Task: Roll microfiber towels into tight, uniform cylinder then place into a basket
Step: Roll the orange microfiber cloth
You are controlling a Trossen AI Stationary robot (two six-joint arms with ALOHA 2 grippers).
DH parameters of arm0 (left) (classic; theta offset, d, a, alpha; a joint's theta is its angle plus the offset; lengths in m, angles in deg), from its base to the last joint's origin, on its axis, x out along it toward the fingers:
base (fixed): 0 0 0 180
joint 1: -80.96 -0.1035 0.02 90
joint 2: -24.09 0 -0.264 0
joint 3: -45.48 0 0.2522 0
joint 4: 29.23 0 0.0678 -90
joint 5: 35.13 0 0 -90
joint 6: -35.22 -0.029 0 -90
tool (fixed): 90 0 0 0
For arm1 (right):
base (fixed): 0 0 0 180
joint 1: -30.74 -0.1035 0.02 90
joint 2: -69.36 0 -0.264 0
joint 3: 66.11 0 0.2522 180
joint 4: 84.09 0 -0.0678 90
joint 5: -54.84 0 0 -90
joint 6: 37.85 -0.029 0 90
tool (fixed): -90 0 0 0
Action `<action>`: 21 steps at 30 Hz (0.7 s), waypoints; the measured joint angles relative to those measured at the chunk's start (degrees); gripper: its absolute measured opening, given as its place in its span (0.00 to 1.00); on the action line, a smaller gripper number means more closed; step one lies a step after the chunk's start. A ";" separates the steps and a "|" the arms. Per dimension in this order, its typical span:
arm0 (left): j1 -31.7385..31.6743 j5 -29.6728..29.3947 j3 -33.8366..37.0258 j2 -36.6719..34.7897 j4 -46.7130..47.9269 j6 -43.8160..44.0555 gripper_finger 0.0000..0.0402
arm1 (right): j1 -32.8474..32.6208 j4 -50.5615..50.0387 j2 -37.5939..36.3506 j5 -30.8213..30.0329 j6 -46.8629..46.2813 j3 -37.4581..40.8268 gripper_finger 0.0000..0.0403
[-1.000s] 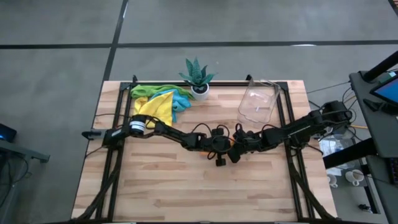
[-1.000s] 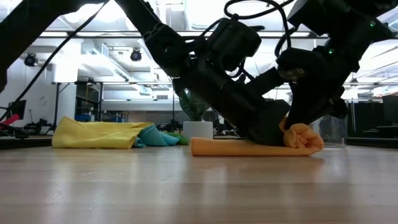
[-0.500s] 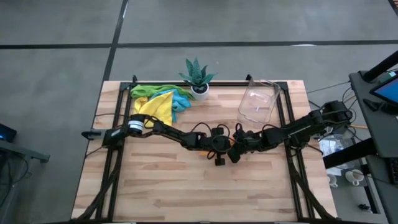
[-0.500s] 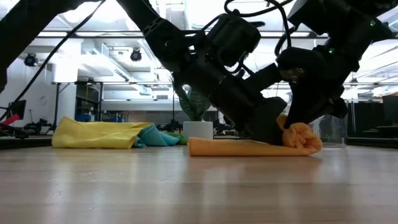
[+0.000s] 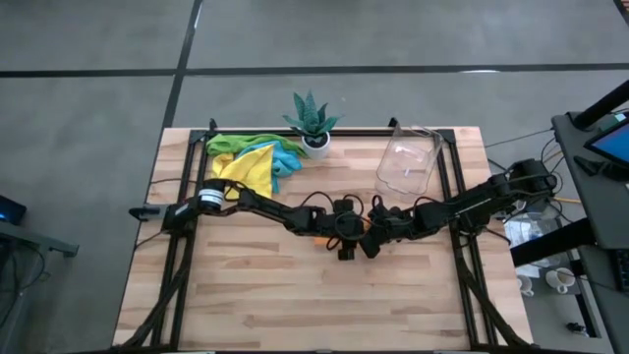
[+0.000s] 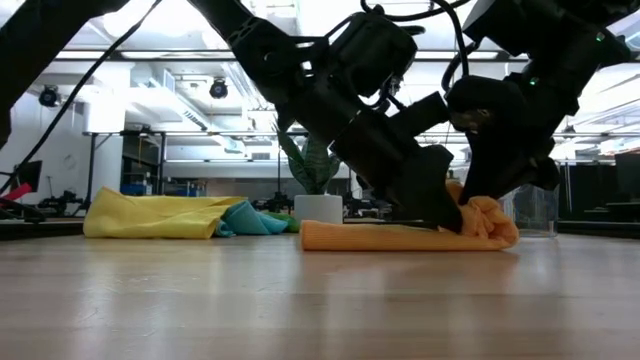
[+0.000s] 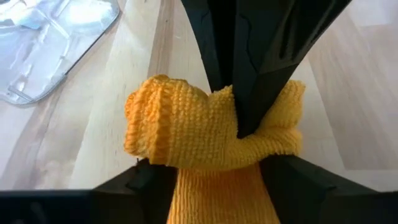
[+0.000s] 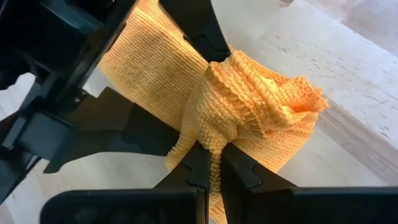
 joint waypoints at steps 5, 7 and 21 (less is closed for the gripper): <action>0.01 1.57 -0.01 -0.66 0.78 0.02 0.65 | -0.02 -0.04 0.02 0.00 0.00 0.00 0.03; 0.02 1.99 0.00 -0.92 1.50 0.06 0.69 | 0.00 -0.04 0.02 -0.06 0.02 0.00 0.03; 0.04 2.29 0.11 -4.79 8.82 -0.46 0.77 | 0.02 0.02 0.02 -0.33 0.24 0.03 0.03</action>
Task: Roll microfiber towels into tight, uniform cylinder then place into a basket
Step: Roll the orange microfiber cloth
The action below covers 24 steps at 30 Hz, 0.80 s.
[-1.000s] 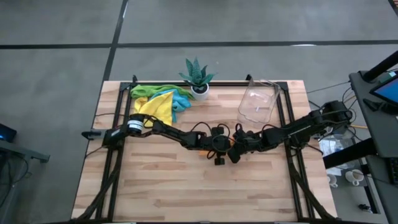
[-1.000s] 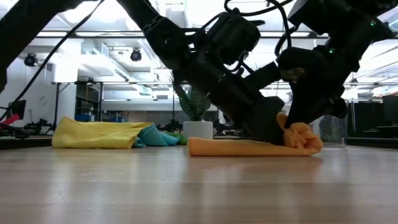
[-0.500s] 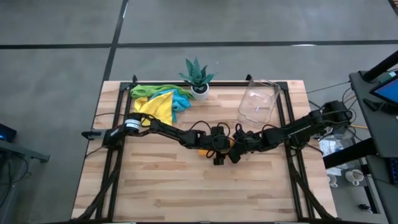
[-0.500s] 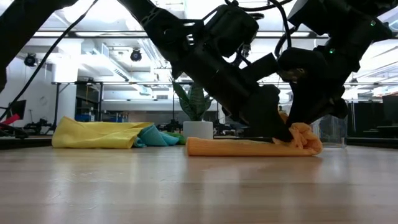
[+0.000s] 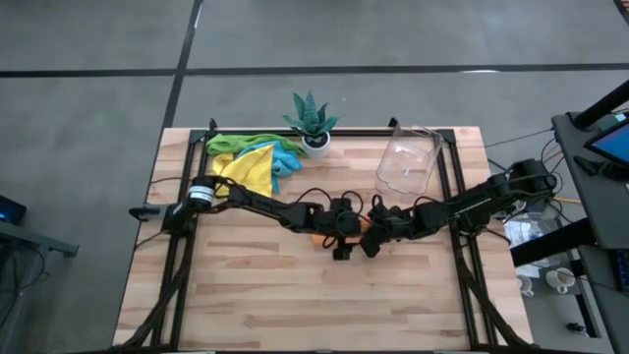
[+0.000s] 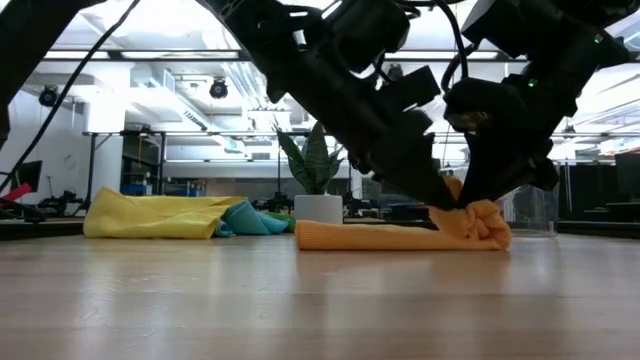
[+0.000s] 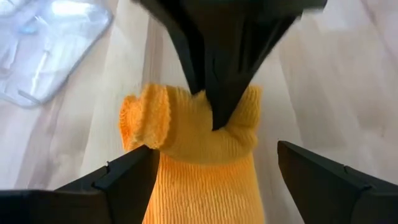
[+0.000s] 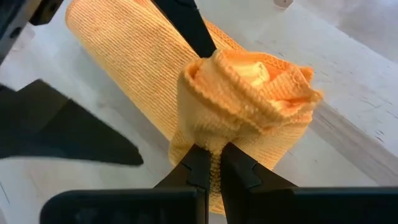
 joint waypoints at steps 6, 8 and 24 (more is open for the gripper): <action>0.17 -4.08 0.25 -0.06 1.18 -2.02 0.77 | 0.00 -0.07 0.02 0.01 -0.01 0.01 0.03; 0.47 -5.58 0.41 -0.71 1.54 -3.43 0.77 | 0.00 -0.04 0.02 0.02 -0.01 0.01 0.03; 3.53 -9.74 15.55 -3.52 -32.24 -12.53 0.56 | 0.00 -0.07 0.04 0.11 0.72 0.05 0.03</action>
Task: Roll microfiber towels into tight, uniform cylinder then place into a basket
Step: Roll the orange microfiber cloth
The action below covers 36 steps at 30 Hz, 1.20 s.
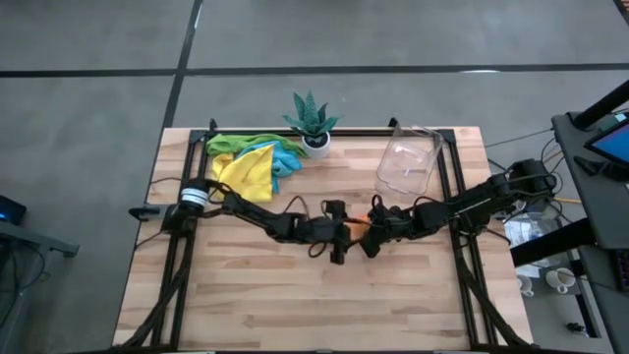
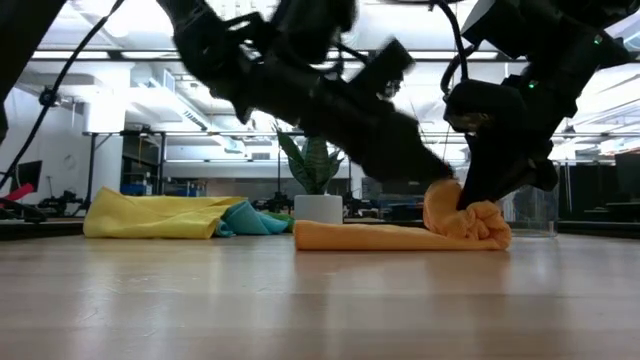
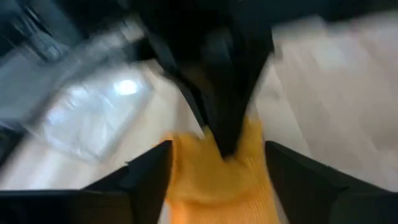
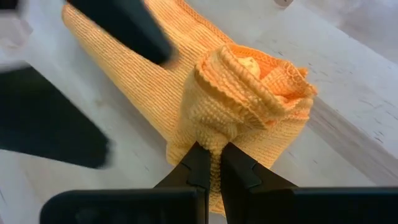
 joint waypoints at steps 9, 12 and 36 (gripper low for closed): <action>-1.30 7.57 3.98 -0.18 -10.85 2.20 0.03 | 0.00 0.16 0.00 0.00 -0.33 0.01 0.03; -2.50 7.97 2.80 1.62 -10.35 4.07 0.01 | 0.00 0.63 0.00 0.00 -0.33 0.02 0.03; -5.06 7.37 -0.48 4.70 -3.87 3.91 0.00 | 0.44 2.14 0.00 0.09 -0.02 0.07 0.03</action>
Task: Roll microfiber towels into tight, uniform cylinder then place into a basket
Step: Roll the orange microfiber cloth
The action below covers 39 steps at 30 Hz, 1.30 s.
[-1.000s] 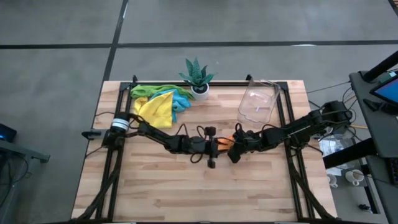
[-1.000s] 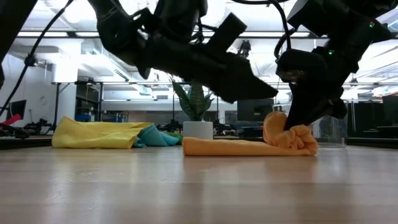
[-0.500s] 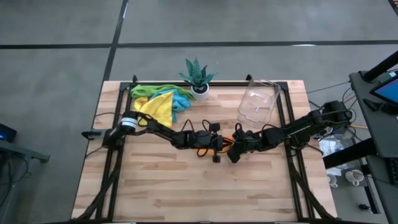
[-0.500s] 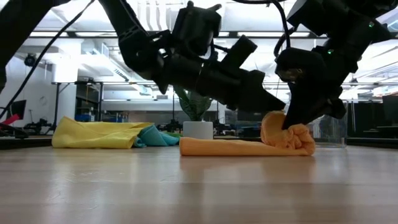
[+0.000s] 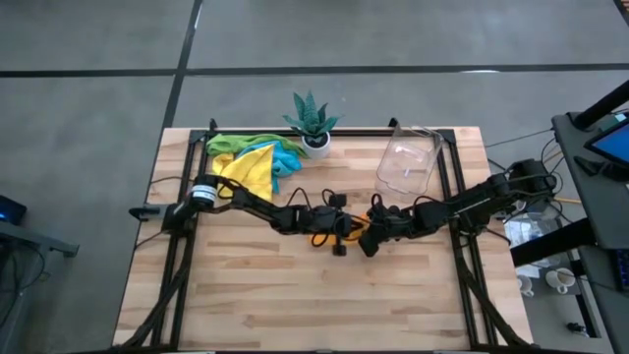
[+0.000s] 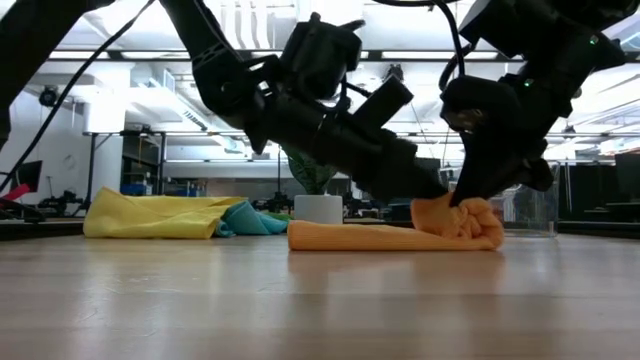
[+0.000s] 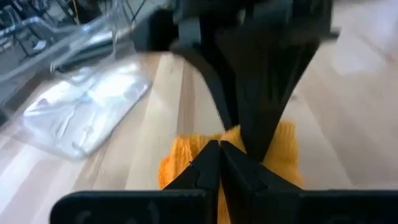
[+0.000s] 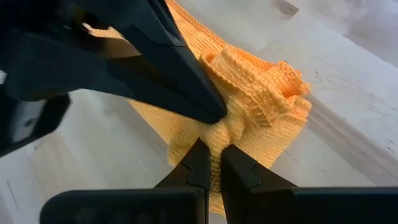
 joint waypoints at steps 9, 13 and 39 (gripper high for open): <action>0.02 -2.25 1.21 -0.17 1.37 0.04 0.00 | 0.11 2.48 0.00 -0.03 1.70 0.07 0.03; 0.20 -4.40 1.24 -1.03 3.09 -2.34 0.00 | 0.11 2.65 0.00 -0.09 1.95 0.07 0.03; 2.14 -1.64 1.42 -3.92 25.55 2.76 0.00 | 0.99 2.25 -0.04 1.30 1.95 -0.02 0.03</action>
